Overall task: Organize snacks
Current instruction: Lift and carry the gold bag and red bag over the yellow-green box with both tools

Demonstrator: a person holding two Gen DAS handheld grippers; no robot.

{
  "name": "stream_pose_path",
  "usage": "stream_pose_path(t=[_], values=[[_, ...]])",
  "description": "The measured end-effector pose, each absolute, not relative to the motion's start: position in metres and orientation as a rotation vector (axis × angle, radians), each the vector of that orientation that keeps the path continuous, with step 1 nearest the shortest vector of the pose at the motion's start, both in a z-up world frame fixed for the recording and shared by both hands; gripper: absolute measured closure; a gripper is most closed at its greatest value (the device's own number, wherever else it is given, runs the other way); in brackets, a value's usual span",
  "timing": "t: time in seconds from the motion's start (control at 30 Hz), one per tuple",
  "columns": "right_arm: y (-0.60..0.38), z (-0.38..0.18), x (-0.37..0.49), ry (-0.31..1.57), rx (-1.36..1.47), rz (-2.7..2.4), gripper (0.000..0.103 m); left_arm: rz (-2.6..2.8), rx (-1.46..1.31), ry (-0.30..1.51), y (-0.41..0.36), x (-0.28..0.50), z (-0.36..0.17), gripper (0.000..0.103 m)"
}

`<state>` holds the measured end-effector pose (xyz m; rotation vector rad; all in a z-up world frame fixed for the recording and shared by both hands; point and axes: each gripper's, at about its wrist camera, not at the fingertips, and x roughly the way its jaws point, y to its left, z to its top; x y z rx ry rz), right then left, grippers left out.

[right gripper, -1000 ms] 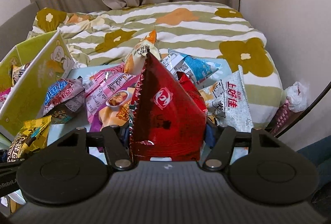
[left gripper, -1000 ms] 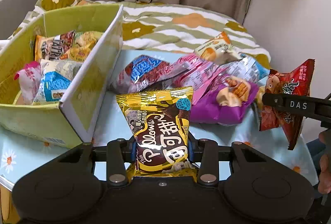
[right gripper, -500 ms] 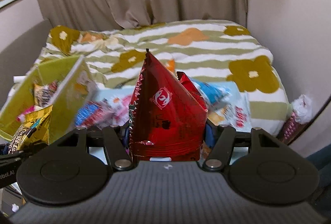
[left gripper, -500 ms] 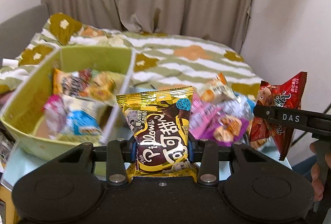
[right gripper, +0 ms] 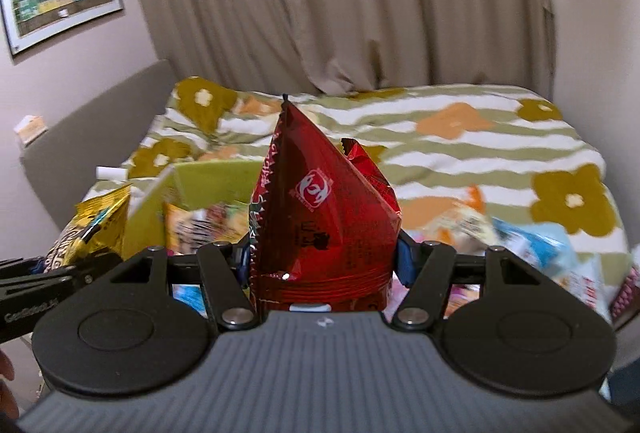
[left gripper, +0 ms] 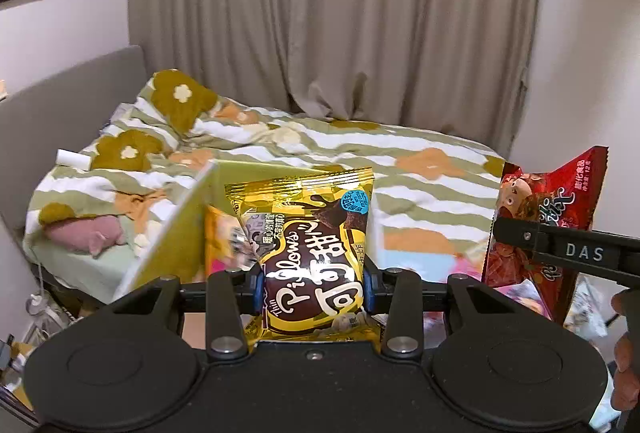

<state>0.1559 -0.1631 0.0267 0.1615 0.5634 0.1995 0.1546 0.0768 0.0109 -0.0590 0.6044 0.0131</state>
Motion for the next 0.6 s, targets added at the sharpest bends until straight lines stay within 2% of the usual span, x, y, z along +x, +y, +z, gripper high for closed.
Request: stream_pose_path(t=[0.23,0.6], values=[[-0.098,0.032,0.182,0.563,0.157,0.245,0.025,0.032,-0.054,0.636,0.132,0.182,0.005,0.057],[-0.019,0.019,0.212,0.619,0.152,0.195,0.025,-0.045,-0.053,0.744,0.198,0.231,-0.032,0.057]])
